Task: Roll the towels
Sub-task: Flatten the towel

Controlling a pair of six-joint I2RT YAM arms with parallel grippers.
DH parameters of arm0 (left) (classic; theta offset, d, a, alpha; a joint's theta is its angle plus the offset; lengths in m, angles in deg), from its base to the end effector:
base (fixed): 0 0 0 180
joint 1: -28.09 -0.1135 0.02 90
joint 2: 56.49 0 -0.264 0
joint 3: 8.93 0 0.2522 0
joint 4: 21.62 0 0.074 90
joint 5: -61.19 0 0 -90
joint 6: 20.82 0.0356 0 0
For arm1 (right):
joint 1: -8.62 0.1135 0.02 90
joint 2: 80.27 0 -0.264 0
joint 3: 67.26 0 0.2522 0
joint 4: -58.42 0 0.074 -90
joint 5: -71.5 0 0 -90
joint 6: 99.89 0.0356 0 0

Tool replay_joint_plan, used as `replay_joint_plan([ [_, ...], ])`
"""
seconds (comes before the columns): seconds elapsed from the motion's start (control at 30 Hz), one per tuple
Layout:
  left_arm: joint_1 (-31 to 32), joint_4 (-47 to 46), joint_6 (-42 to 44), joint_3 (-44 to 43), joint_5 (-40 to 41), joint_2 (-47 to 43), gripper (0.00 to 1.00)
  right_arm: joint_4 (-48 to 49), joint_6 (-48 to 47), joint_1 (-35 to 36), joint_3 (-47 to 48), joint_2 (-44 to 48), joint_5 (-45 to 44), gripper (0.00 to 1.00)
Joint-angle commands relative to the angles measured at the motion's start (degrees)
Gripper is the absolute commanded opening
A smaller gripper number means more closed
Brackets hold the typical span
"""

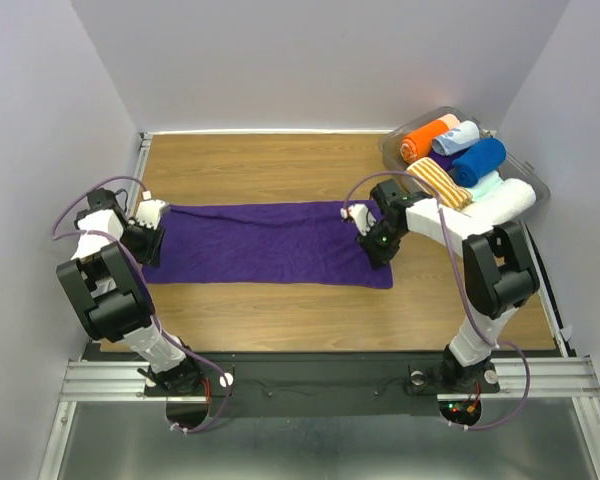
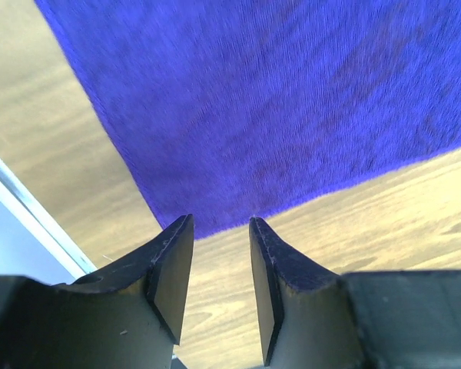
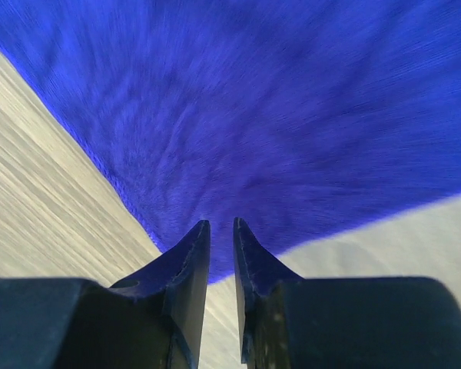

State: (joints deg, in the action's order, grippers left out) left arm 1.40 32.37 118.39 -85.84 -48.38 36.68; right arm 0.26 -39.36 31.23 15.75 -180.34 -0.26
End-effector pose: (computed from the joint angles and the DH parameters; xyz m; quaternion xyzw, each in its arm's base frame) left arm 0.2851 0.1300 0.2053 0.2182 0.9465 -0.0281 0.2362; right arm 0.3048 0.1390 0.1952 -0.4482 0.8708 0.1493 0.1362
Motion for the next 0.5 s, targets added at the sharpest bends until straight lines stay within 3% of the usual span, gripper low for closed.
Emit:
replay_joint_plan([
  [0.0, 0.33, -1.2, -1.66, -2.76, -3.45, 1.93, 0.47, 1.34, -0.14, 1.03, -2.89, -0.39, -1.27, 0.24],
  [0.3, 1.73, -5.68, -0.17, 4.87, 0.06, 5.01, 0.45, 1.6, -4.97, 1.03, -12.64, 3.3, -8.65, 0.23],
  [0.47, 1.91, -4.37, 2.02, 9.36, 2.43, 2.82, 0.36, 1.42, -6.82, 0.86, -16.68, 6.99, -11.91, 0.23],
])
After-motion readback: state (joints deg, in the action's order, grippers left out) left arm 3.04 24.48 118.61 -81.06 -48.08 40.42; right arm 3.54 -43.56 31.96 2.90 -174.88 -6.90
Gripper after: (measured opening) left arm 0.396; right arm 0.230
